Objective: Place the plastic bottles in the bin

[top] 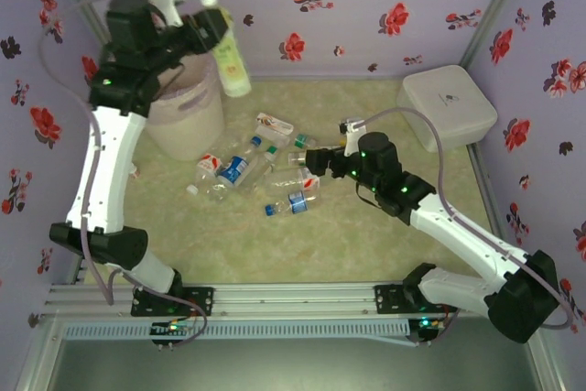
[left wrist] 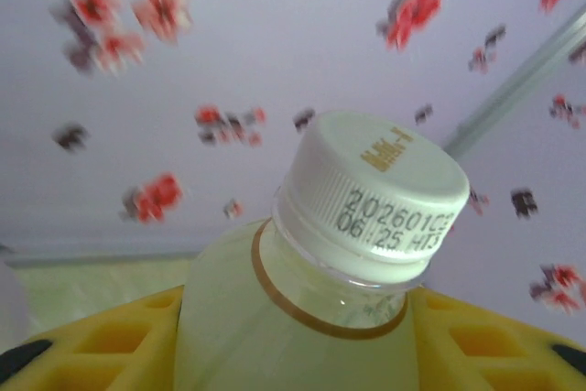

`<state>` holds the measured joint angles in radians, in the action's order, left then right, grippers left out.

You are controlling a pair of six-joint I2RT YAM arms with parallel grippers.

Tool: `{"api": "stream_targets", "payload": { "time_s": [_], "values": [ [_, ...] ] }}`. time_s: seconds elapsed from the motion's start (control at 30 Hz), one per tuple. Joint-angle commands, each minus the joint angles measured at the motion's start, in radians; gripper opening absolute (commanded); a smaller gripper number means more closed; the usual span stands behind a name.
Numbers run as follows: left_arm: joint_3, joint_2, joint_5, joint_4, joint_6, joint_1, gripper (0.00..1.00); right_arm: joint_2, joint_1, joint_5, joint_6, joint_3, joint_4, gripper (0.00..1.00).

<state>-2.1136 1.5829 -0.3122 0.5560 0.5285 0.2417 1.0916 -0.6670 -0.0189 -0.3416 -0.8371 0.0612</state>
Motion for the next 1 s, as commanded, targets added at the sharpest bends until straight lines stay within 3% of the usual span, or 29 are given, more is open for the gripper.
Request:
{"api": "stream_targets", "payload": {
  "time_s": [0.0,0.2,0.43,0.77,0.97],
  "values": [
    [-0.075,0.038,0.081,0.069,-0.073,-0.083,0.0,-0.021,0.006,0.034,-0.002,0.012,0.039,0.99],
    [-0.193,0.145,0.223,0.091,-0.109,-0.218,0.0,-0.035,0.01,0.048,0.013,0.01,0.083,0.99],
    [-0.472,0.432,0.236,0.302,-0.243,-0.282,0.0,-0.079,0.012,0.086,0.024,0.011,0.143,0.99],
    [-0.314,0.529,0.263,0.353,-0.36,-0.252,0.0,-0.08,0.019,0.115,0.026,-0.006,0.204,0.99],
    [-0.111,0.529,0.264,0.253,-0.353,-0.233,0.0,-0.051,0.02,0.122,0.02,-0.025,0.23,0.99]
  ]
}}
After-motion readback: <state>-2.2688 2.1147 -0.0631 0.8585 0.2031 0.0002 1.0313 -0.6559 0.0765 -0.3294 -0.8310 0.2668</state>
